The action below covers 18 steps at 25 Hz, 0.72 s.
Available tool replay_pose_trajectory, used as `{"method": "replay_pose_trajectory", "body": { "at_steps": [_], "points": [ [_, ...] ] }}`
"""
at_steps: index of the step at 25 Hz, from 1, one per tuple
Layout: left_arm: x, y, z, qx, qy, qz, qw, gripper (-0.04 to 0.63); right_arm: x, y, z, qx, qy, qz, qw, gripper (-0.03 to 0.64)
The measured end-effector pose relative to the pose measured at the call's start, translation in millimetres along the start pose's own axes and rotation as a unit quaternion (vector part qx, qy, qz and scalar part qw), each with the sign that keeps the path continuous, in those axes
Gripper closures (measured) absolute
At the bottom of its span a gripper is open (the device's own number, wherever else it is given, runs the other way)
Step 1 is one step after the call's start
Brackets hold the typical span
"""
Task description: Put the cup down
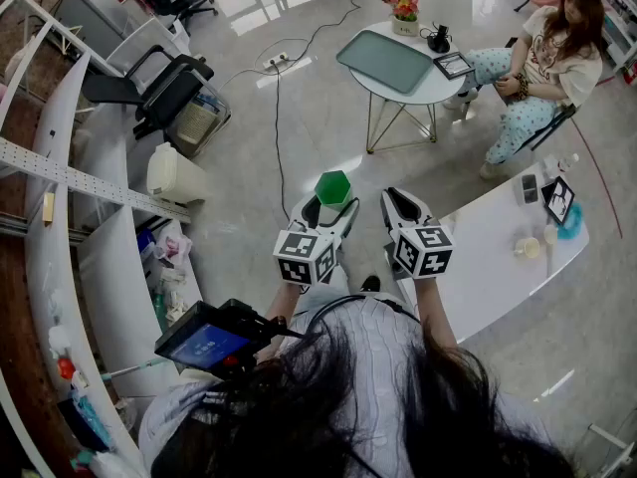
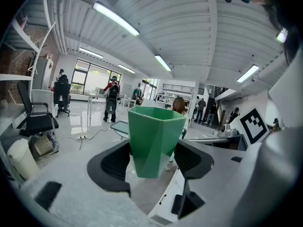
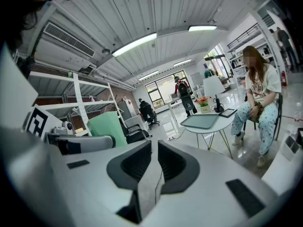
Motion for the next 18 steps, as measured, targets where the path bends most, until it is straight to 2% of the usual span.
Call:
{"method": "replay_pose_trajectory", "body": {
  "at_steps": [6,18],
  "points": [
    [8.5,-0.5,2.6,-0.005,-0.004,0.005,1.0000,0.290,3.1,0.1,1.0,-0.002,0.011,0.004,1.000,0.554],
    [1.9,-4.2,11.7,-0.020,0.018,-0.009,0.9996,0.290,2.1,-7.5,6.2,-0.024,0.036,0.020,0.999,0.552]
  ]
}}
Point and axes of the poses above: the fingertips, and each gripper's own axes: y backward along the fingers, z to its left, x out of its underside, the point moved 2 cm from there along y, backward along the fingers, and after that the axes turned 8 degrees about z, right-handed, at the moved point
